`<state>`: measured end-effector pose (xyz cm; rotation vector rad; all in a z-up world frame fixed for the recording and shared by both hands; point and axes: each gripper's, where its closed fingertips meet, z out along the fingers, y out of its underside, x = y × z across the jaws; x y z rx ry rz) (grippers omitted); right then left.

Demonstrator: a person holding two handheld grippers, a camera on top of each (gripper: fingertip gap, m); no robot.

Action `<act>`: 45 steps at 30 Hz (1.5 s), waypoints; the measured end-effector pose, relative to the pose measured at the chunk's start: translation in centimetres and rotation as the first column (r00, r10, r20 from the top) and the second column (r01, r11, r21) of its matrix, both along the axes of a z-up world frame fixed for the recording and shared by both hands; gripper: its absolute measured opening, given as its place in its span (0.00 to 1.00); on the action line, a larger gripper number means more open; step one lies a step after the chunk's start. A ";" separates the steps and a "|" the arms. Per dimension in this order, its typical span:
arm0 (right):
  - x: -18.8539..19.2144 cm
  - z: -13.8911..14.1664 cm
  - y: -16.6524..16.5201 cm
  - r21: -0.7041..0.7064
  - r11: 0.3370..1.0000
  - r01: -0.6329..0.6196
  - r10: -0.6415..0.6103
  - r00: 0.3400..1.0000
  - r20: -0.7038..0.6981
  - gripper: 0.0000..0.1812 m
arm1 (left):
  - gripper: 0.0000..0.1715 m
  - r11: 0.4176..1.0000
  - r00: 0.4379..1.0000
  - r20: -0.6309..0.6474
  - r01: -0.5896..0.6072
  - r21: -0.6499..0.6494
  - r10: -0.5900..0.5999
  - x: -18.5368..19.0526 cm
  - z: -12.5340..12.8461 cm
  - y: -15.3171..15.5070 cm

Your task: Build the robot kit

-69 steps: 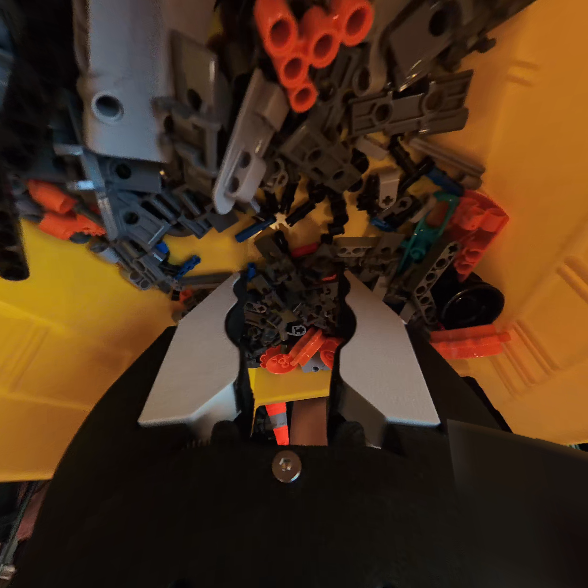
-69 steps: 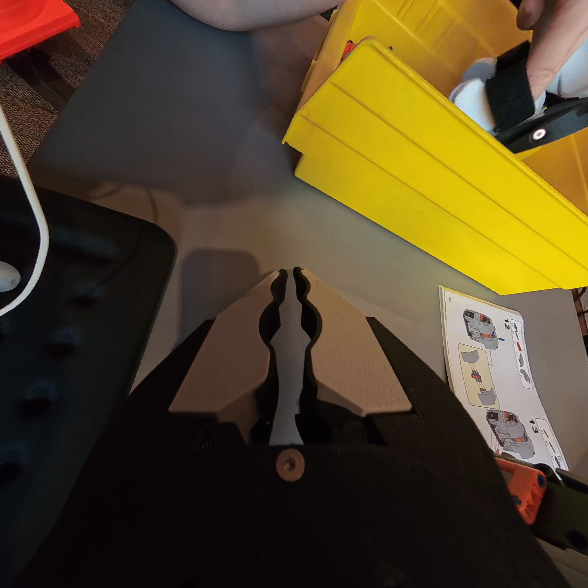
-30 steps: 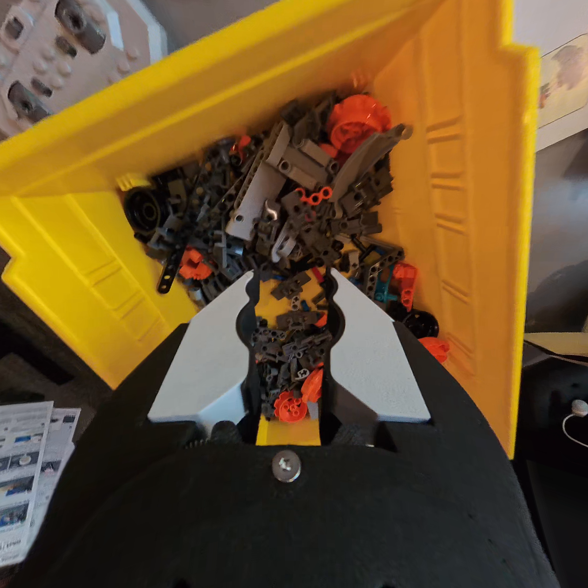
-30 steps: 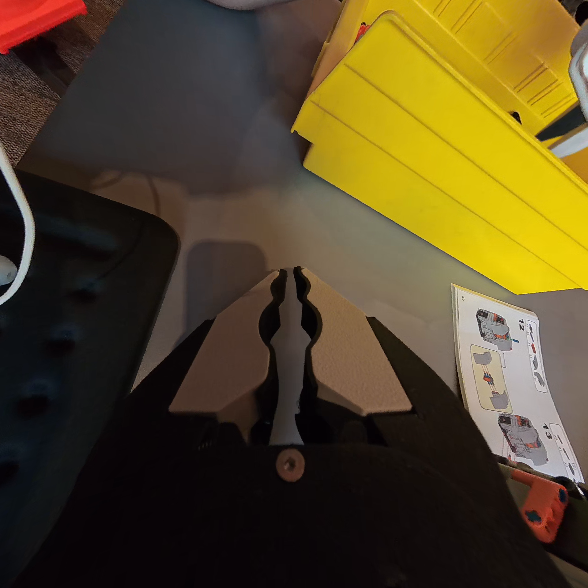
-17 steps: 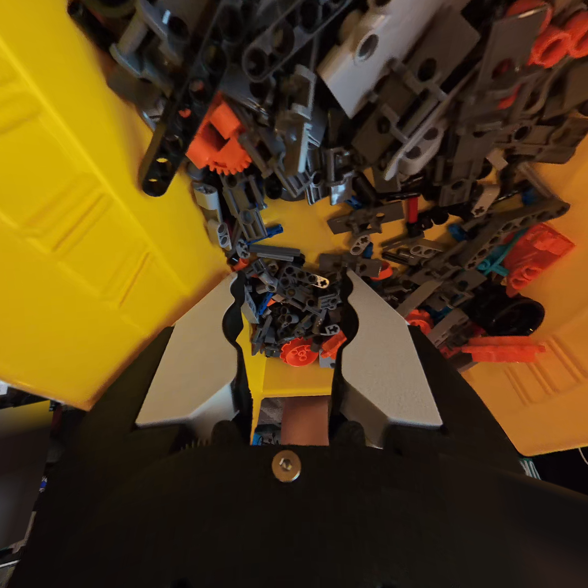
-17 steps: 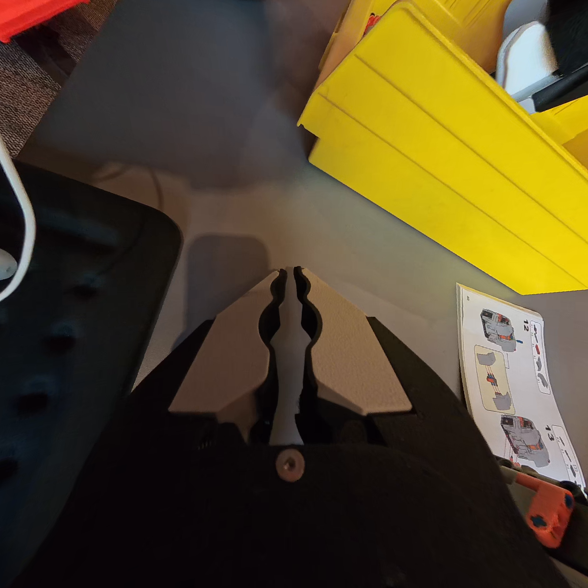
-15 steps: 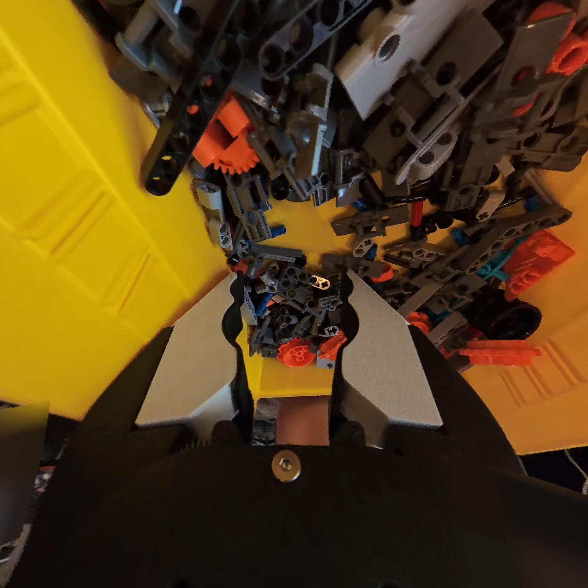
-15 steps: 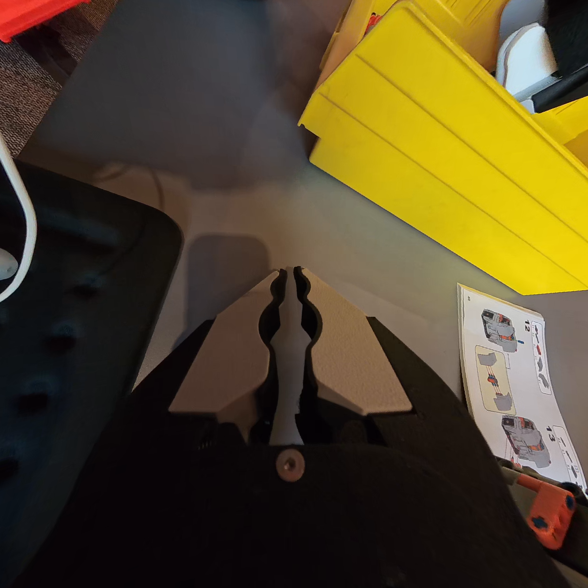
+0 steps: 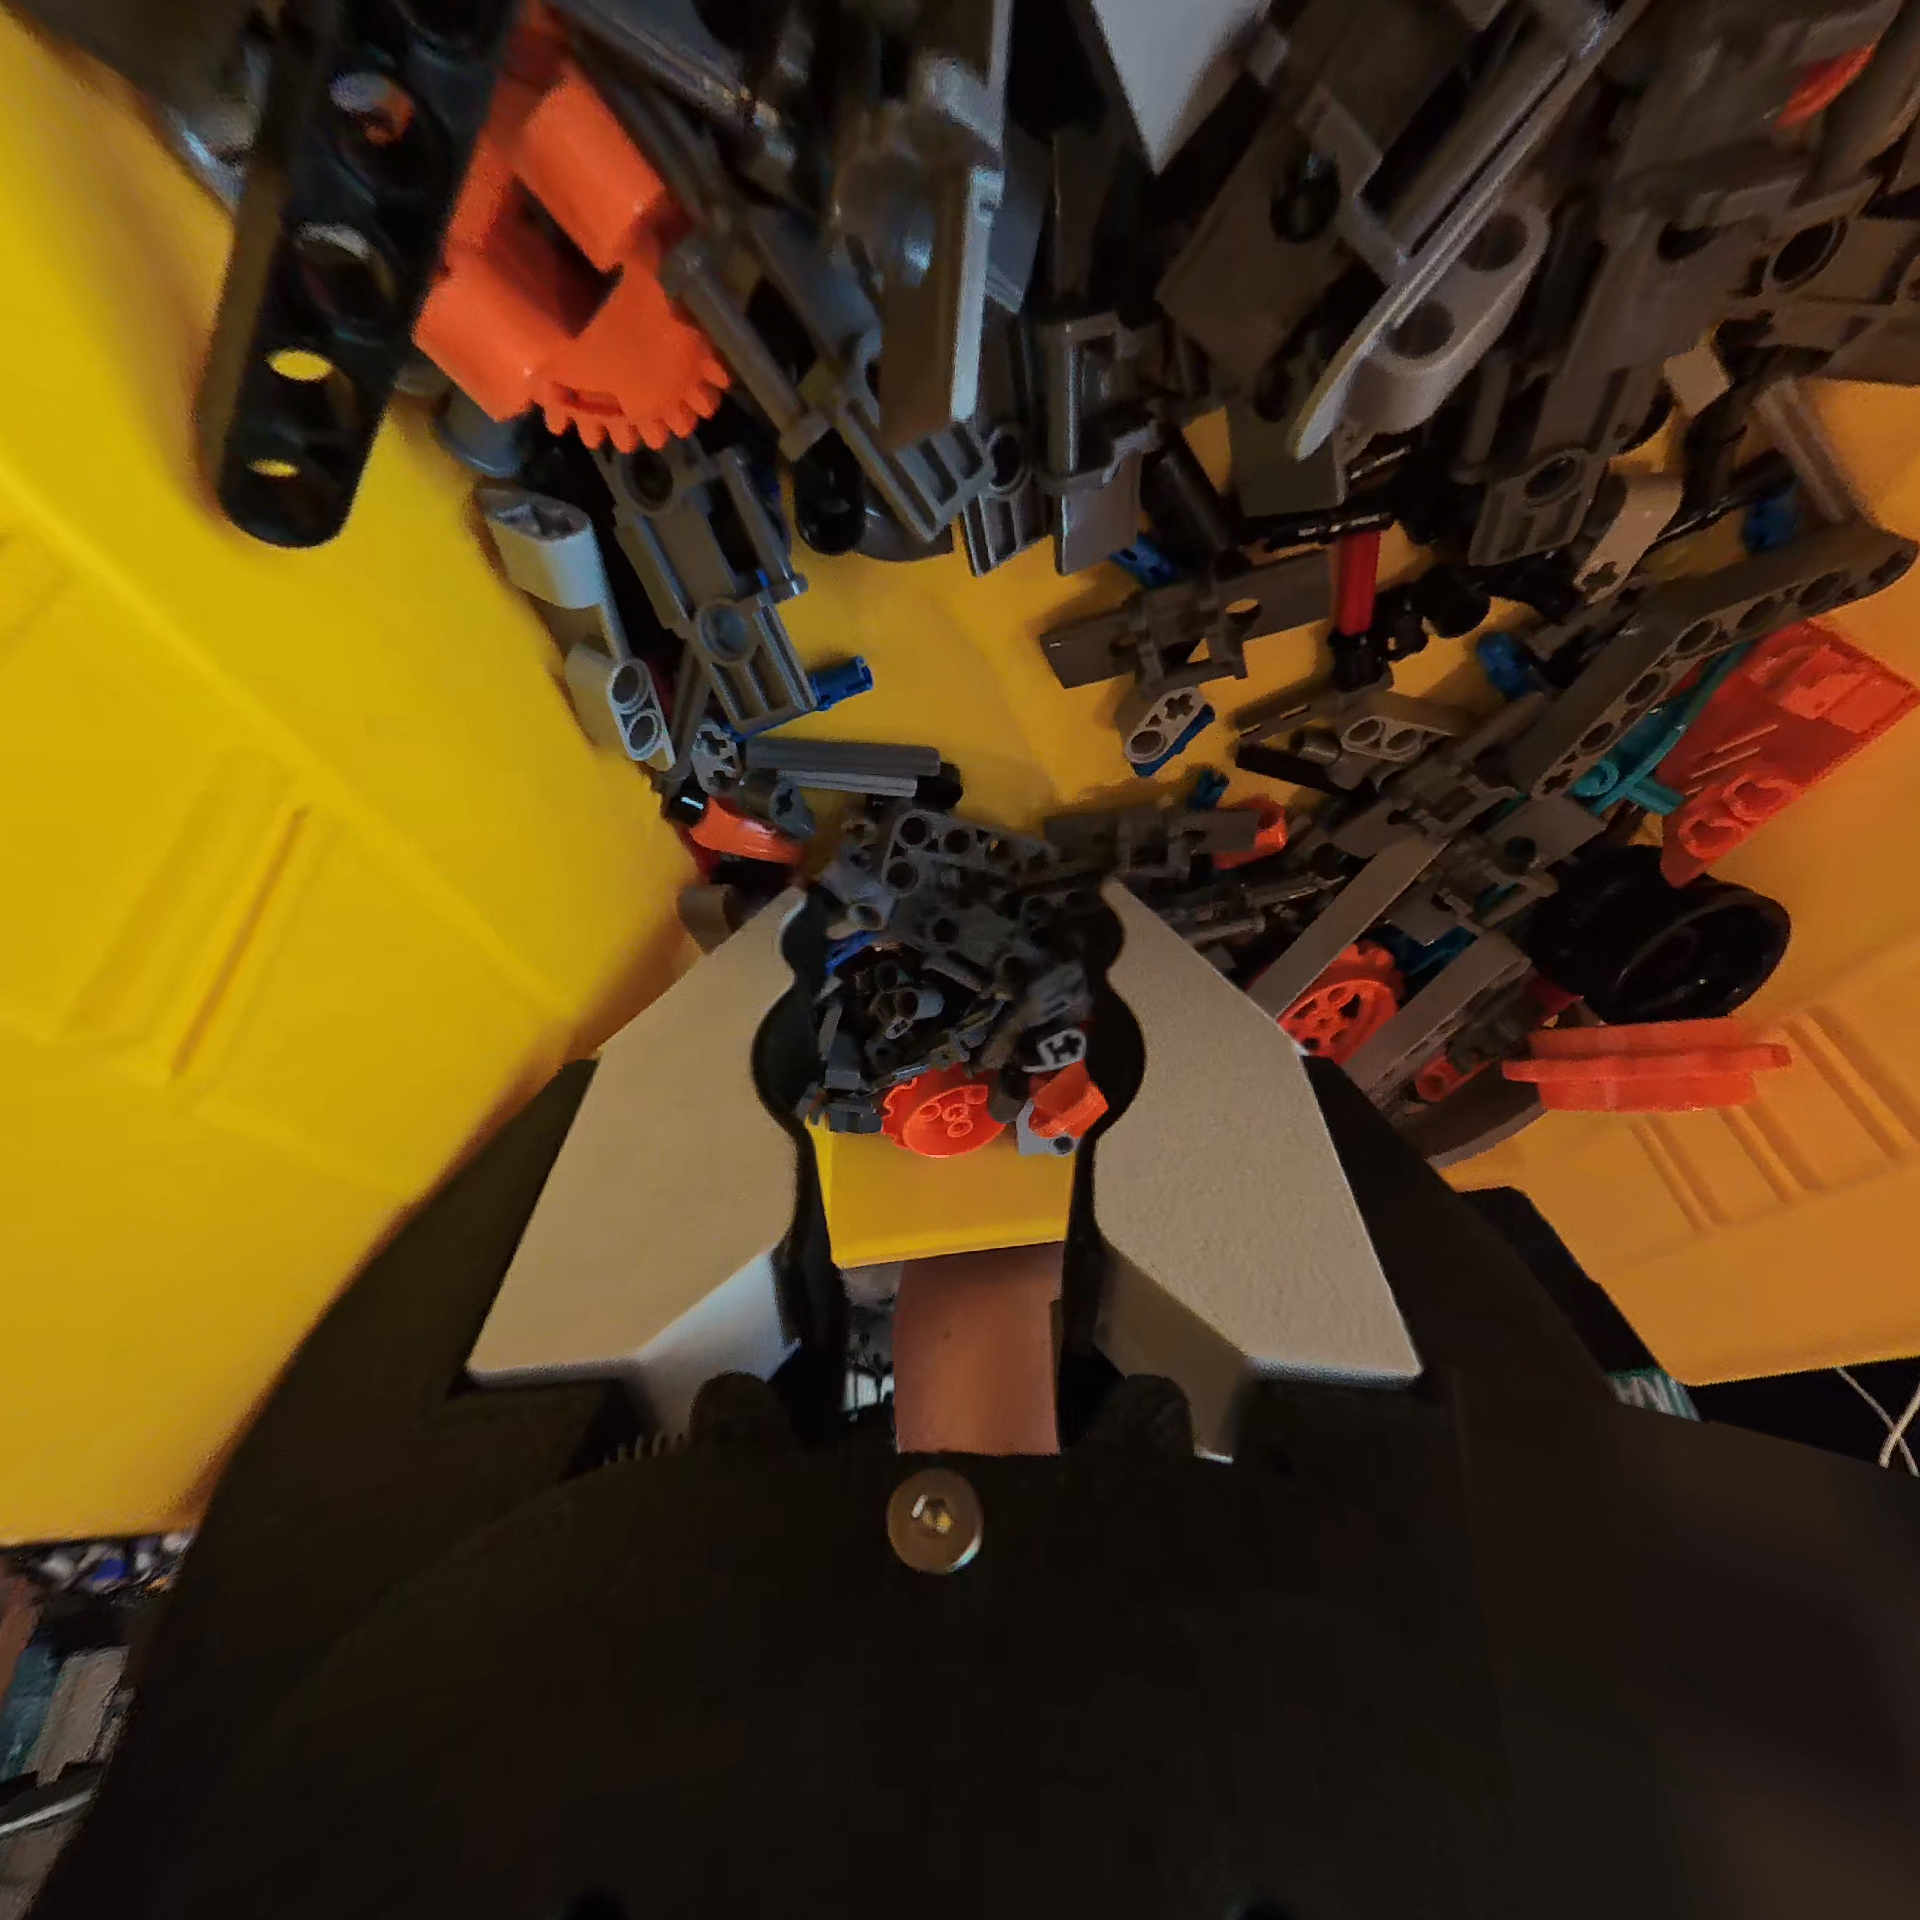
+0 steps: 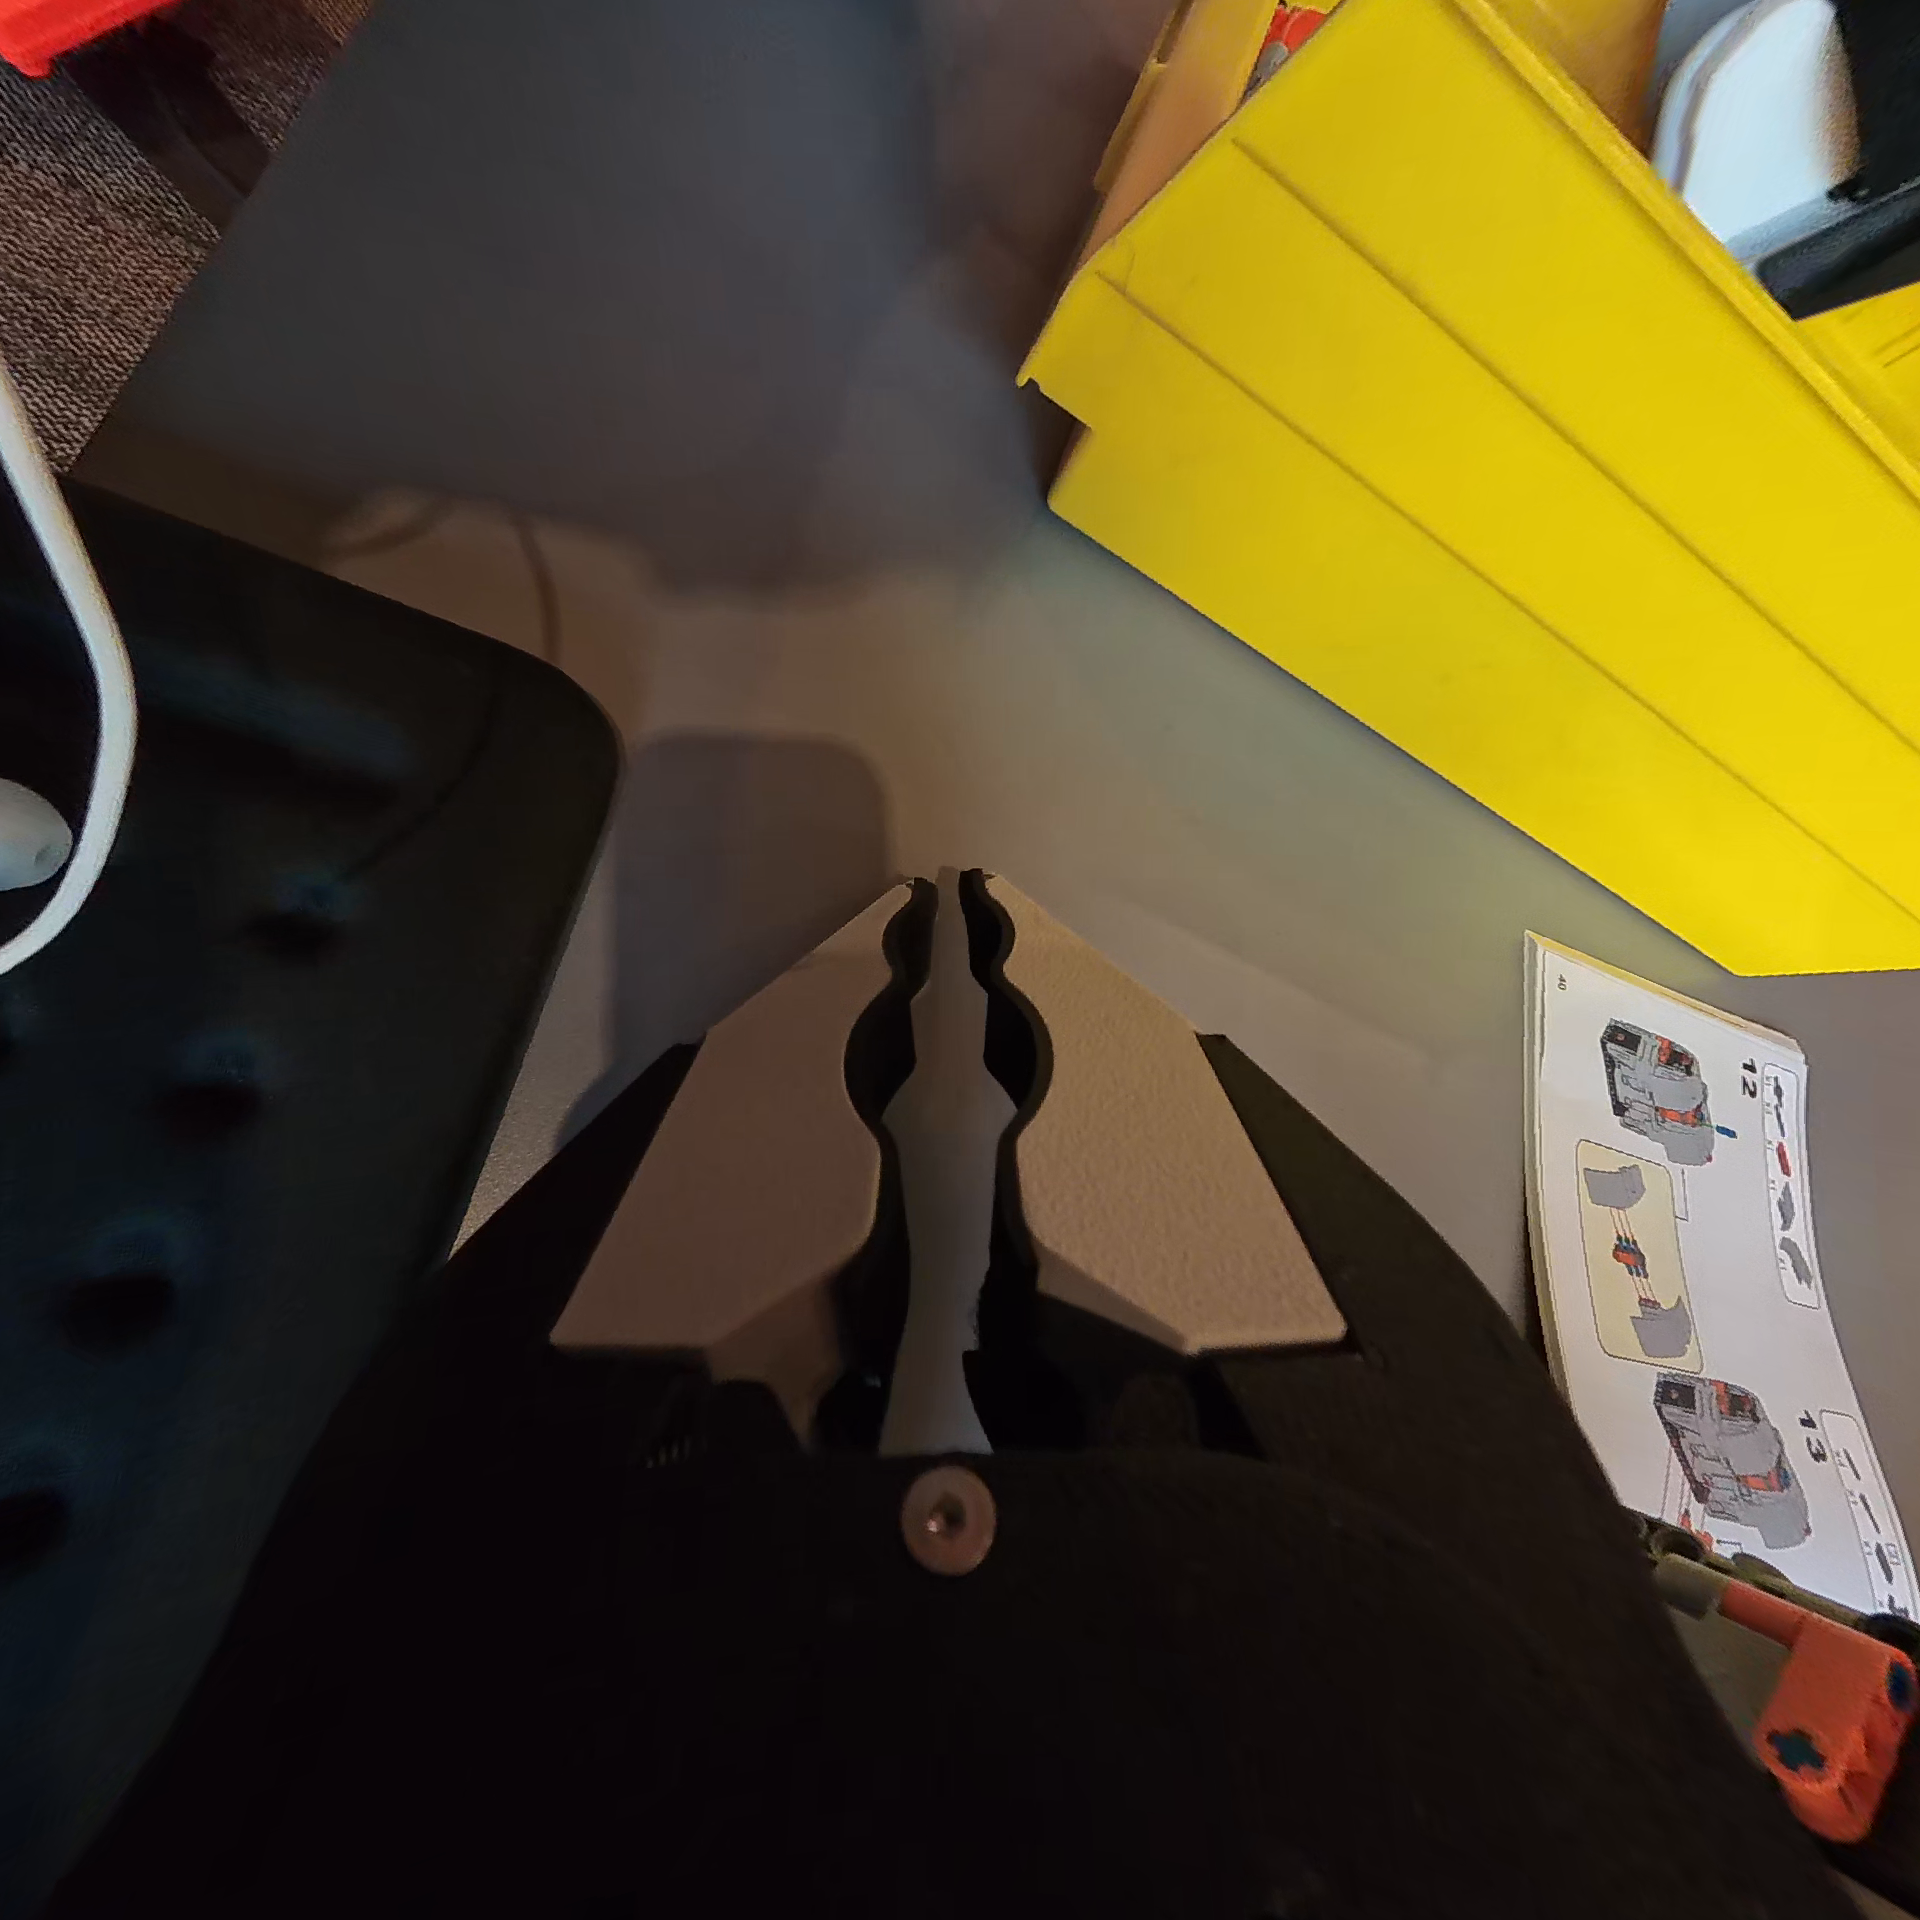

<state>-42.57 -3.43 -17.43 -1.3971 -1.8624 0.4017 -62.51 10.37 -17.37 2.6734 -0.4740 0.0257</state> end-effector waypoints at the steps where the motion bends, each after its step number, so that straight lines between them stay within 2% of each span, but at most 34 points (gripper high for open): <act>1: 0.0 0.0 0.0 -0.001 1.000 0.000 0.000 1.000 0.000 0.03 | 0.24 1.000 1.000 -0.012 0.007 -0.020 -0.007 -0.2 -0.1 -0.3; 4: 0.0 0.0 0.0 0.000 1.000 -0.001 0.001 1.000 0.001 0.03 | 0.19 0.999 1.000 0.002 0.010 -0.040 -0.010 0.1 -0.1 -0.5; 7: 0.0 0.0 0.0 -0.001 1.000 -0.001 0.001 1.000 0.001 0.03 | 0.04 0.999 0.999 0.003 0.039 -0.017 -0.038 0.4 -0.2 0.1; 12: 0.0 0.0 -0.1 -0.002 1.000 -0.002 0.002 1.000 0.001 0.03 | 0.03 0.994 0.994 -0.012 0.112 0.004 -0.112 0.6 -0.1 0.5; 17: 0.0 0.0 -0.1 -0.004 1.000 -0.002 0.002 1.000 0.000 0.03 | 0.03 0.978 0.988 0.019 0.151 0.144 -0.155 2.0 0.6 3.0; 20: 0.0 0.0 -0.1 -0.003 1.000 -0.002 0.002 1.000 0.000 0.03 | 0.03 0.957 0.992 0.007 0.121 0.262 -0.127 2.3 1.4 5.3; 23: 0.0 0.0 -0.1 -0.005 1.000 -0.002 0.002 1.000 -0.001 0.03 | 0.03 0.930 0.992 0.082 0.056 0.363 -0.091 3.5 2.6 6.8; 24: 0.0 0.0 -0.1 -0.006 1.000 -0.002 0.002 1.000 -0.001 0.03 | 0.03 0.927 0.993 0.094 0.032 0.373 -0.073 3.5 2.8 6.9; 25: 0.0 0.0 -0.1 -0.006 1.000 -0.002 0.002 1.000 -0.001 0.03 | 0.08 0.932 0.995 0.088 0.018 0.363 -0.054 3.2 2.9 6.5; 27: 0.0 0.0 -0.1 -0.006 1.000 -0.002 0.002 1.000 -0.001 0.03 | 0.24 0.953 0.999 0.028 0.018 0.301 -0.028 1.7 2.5 5.2; 29: 0.0 0.0 -0.1 -0.007 1.000 -0.002 0.002 1.000 -0.001 0.03 | 0.30 0.970 1.000 -0.006 0.014 0.241 -0.013 0.9 1.9 4.1; 31: 0.0 0.0 -0.1 -0.007 1.000 -0.002 0.002 1.000 -0.001 0.03 | 0.30 0.979 1.000 -0.016 -0.006 0.202 0.009 0.6 1.6 3.4; 36: 0.0 0.0 -0.1 -0.009 1.000 -0.002 0.002 1.000 -0.002 0.03 | 0.29 0.980 1.000 -0.023 -0.014 0.198 0.019 0.4 1.3 3.5; 39: 0.0 0.0 -0.1 -0.011 1.000 -0.002 0.002 1.000 -0.003 0.03 | 0.32 0.989 0.998 -0.049 -0.017 0.146 0.025 -0.1 0.7 2.9; 45: 0.0 0.0 -0.1 -0.014 1.000 -0.003 0.003 1.000 -0.005 0.02 | 0.31 0.990 1.000 -0.012 -0.019 0.139 0.021 0.6 -0.2 3.7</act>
